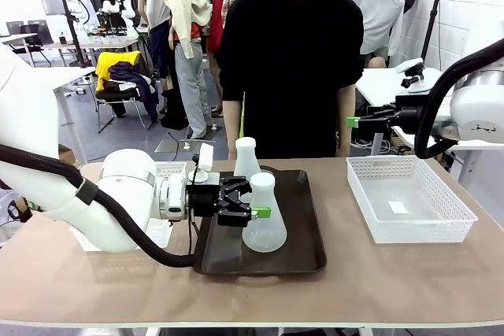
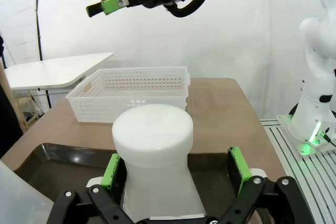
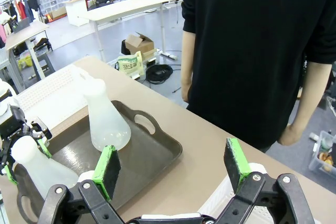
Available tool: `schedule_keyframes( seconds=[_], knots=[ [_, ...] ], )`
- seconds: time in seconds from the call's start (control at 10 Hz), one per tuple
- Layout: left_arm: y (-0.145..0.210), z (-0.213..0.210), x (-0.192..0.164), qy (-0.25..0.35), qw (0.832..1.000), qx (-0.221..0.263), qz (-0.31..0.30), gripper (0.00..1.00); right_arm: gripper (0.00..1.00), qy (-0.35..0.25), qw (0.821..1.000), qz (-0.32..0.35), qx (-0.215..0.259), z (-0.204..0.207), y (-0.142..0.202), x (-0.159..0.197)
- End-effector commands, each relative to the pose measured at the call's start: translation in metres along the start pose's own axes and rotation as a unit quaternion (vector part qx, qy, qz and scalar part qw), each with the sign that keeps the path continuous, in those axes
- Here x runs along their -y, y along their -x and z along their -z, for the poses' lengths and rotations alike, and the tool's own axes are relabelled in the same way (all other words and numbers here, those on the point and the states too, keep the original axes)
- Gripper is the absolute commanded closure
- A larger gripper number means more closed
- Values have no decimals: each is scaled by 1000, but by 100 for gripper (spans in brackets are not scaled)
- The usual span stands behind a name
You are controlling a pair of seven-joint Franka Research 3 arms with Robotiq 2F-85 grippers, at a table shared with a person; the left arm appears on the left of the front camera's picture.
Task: Prepare the laboratory tools.
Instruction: Place the picked Big flask upright in the Handle tray as directed by the person.
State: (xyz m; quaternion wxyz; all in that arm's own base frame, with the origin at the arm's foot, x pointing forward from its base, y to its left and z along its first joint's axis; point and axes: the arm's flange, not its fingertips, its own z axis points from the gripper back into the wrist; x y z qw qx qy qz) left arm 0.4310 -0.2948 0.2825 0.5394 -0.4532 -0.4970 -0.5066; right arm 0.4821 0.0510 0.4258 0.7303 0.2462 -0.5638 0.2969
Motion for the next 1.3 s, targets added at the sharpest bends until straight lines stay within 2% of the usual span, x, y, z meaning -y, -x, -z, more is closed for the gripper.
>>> schedule_keyframes(
  seconds=[0.0, 1.2],
  knots=[
    [-1, 2, 0, 2, 1000, 3, 1, 0, 0, 3, 1000, 4, -8, -1, -1, 0],
    [-1, 2, 0, 2, 1000, 3, 1, 0, 0, 3, 1000, 4, -8, -1, -1, 0]
  ],
)
